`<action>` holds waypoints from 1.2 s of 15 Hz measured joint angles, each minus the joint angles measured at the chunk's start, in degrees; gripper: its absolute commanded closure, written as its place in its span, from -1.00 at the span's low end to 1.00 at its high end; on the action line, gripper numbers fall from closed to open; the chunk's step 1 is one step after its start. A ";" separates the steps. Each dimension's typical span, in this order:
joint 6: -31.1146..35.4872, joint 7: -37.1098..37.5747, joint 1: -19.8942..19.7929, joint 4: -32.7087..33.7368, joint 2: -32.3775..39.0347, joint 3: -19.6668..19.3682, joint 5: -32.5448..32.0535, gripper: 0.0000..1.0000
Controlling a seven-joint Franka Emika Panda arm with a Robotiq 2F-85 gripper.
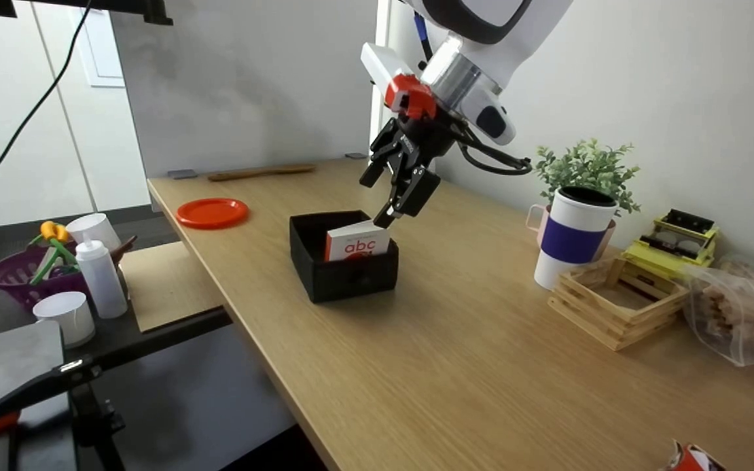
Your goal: Remove the book from the box and put it on the table, put it back in the box, then back on the table again.
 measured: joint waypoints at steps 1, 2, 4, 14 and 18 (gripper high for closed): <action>0.00 0.00 0.00 0.46 0.70 0.00 0.00 -1.00; -0.01 0.00 0.01 0.90 1.39 0.00 0.00 -1.00; -0.04 0.00 0.04 1.79 2.64 0.01 0.00 -1.00; -3.40 1.18 0.12 6.46 7.31 0.40 -0.10 -0.47; -4.69 2.21 0.16 8.42 9.33 0.46 -0.12 -0.09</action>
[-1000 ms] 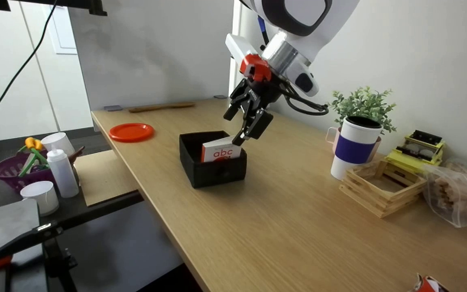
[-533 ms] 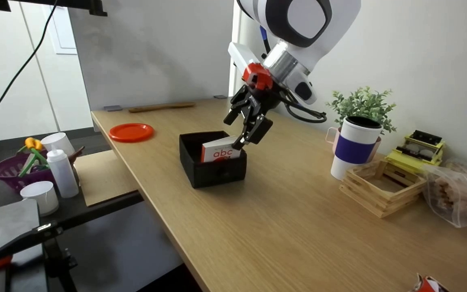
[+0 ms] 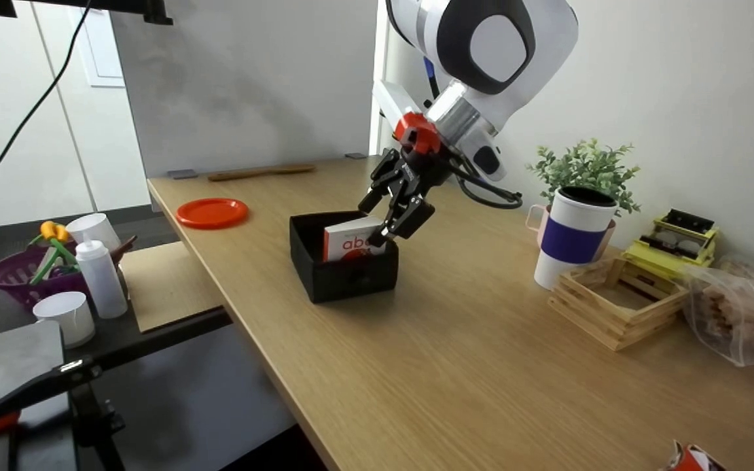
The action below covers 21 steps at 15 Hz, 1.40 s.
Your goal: Remove the book from the box and put it on the table, put it back in the box, then back on the table again.
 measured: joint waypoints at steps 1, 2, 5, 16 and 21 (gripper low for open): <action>-0.15 0.09 0.00 0.35 0.45 0.00 0.00 0.06; -0.33 0.16 0.00 0.68 0.81 0.00 0.00 0.19; -1.01 0.27 0.00 1.60 1.69 0.00 0.00 0.62; -1.67 0.31 0.00 2.60 2.01 0.00 -0.04 0.93; -1.67 0.91 0.00 2.54 1.57 0.00 -0.03 0.93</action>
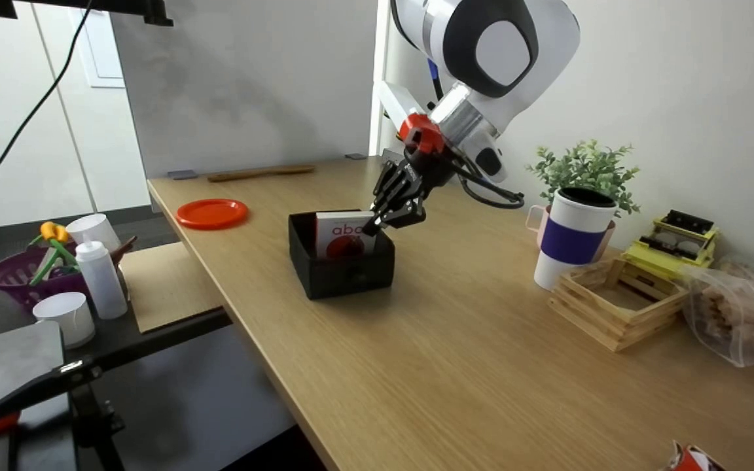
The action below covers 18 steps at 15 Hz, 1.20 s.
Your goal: Remove the book from the box and put it on the table, put it back in the box, then back on the table again.
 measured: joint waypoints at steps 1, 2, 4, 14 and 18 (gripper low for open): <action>0.01 0.28 0.00 -0.09 -0.38 0.00 0.01 0.93; 0.04 0.61 0.00 -0.33 -0.97 0.00 0.01 0.93; 0.22 1.40 0.03 -1.46 -2.88 0.00 0.01 0.93; 6.36 6.98 0.16 -14.41 -18.65 -0.30 0.01 0.93; 8.07 11.58 0.13 -18.51 -23.18 -1.58 0.01 0.93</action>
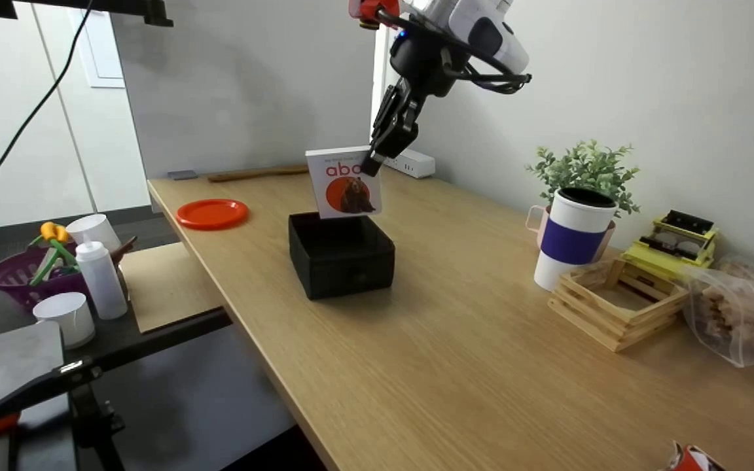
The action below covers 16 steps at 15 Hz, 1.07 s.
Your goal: Remove the book from the box and put it on the table, put it back in the box, then back on the table again.
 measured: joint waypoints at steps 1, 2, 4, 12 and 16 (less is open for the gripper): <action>0.04 1.18 -0.08 -0.66 -0.73 -0.58 0.00 0.93; 0.04 2.18 -0.17 -1.22 -1.22 -1.21 0.02 0.93; 0.04 3.44 -0.65 -2.10 -1.59 -2.58 0.20 0.93; 0.00 3.18 -4.91 -6.41 -0.73 -6.75 4.68 0.93; -1.19 -0.28 -5.88 -6.64 1.40 -7.05 5.35 0.93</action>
